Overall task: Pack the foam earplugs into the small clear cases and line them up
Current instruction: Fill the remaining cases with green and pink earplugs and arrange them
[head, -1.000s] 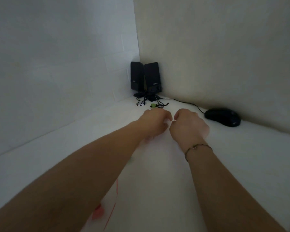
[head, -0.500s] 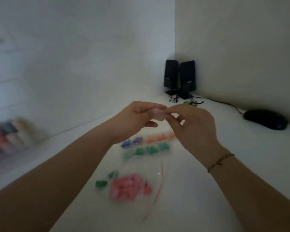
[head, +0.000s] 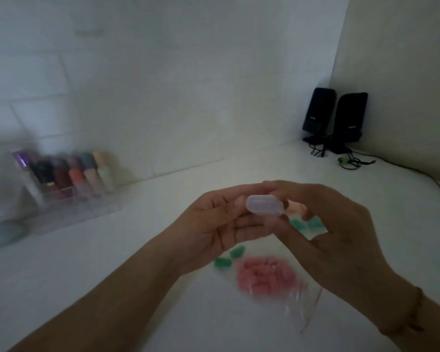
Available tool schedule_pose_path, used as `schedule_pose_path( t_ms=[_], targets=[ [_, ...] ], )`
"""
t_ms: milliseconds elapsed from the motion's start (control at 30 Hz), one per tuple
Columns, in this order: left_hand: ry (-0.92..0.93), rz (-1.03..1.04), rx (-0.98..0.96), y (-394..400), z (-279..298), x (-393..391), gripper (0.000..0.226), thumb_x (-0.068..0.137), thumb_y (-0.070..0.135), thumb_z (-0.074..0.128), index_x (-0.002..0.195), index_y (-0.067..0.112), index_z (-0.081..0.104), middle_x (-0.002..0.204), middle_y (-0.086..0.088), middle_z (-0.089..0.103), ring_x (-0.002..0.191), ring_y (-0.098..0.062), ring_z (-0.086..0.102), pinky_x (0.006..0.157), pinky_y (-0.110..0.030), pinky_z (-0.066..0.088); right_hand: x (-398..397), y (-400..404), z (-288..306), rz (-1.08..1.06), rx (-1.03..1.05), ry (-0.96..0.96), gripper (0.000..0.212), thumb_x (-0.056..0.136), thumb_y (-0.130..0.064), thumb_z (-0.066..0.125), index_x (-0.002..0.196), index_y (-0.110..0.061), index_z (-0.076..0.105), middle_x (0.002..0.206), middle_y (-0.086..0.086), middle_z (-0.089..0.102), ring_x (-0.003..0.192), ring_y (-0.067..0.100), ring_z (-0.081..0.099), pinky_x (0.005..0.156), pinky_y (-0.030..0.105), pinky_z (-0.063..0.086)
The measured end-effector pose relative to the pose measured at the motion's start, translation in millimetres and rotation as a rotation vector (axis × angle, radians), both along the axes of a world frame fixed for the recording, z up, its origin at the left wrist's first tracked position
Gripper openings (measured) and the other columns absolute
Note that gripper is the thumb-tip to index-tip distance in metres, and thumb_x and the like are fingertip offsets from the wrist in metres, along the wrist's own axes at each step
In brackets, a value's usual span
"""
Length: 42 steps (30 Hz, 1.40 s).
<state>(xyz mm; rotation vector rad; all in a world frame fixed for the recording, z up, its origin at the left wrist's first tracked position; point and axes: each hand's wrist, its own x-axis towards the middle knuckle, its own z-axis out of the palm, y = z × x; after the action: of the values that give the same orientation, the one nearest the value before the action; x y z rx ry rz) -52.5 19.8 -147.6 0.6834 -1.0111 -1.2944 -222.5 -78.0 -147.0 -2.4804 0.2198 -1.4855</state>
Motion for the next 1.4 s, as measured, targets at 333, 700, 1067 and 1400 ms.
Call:
schedule_pose_path(
  t_ms=[333, 700, 1067, 1400],
  targets=[
    [0.118, 0.036, 0.042, 0.6, -9.4, -7.6, 0.054, 0.078, 0.017, 0.074, 0.126, 0.0, 0.057, 0.118, -0.021, 0.064, 0.104, -0.029, 0.067, 0.09, -0.036, 0.055, -2.4, -4.1, -4.8, 0.05, -0.032, -0.006, 0.018, 0.087, -0.02, 0.067, 0.101, -0.01, 0.07, 0.108, -0.002, 0.069, 0.093, 0.003, 0.063, 0.079, 0.012, 0.044],
    [0.108, 0.183, 0.07, -2.8, -11.8, -9.9, 0.054, 0.066, 0.021, 0.083, 0.115, 0.005, 0.065, 0.109, -0.021, 0.069, 0.093, -0.027, 0.071, 0.082, -0.033, 0.058, -2.0, -2.8, -3.6, -0.125, -0.208, 0.083, 0.022, 0.094, -0.027, 0.056, 0.086, -0.012, 0.07, 0.088, -0.004, 0.073, 0.059, 0.011, 0.061, 0.053, 0.024, 0.046],
    [0.008, 0.259, 0.075, 2.1, -9.1, -11.9, 0.048, 0.062, 0.012, 0.077, 0.109, 0.009, 0.065, 0.098, -0.022, 0.072, 0.083, -0.028, 0.073, 0.071, -0.031, 0.059, 1.6, 6.3, -3.1, -0.184, -0.174, 0.16, 0.019, 0.093, -0.027, 0.05, 0.081, -0.017, 0.061, 0.073, -0.007, 0.067, 0.068, -0.006, 0.032, 0.054, 0.015, 0.029],
    [-0.107, 0.279, 0.034, 1.6, -3.3, -5.5, 0.042, 0.072, -0.012, 0.058, 0.108, 0.008, 0.065, 0.094, -0.002, 0.068, 0.089, -0.018, 0.066, 0.078, -0.028, 0.055, -1.0, 0.7, 4.2, -0.081, -0.069, 0.175, 0.023, 0.095, -0.034, 0.051, 0.086, -0.018, 0.066, 0.079, -0.011, 0.064, 0.058, 0.003, 0.059, 0.047, 0.023, 0.046]
  ],
)
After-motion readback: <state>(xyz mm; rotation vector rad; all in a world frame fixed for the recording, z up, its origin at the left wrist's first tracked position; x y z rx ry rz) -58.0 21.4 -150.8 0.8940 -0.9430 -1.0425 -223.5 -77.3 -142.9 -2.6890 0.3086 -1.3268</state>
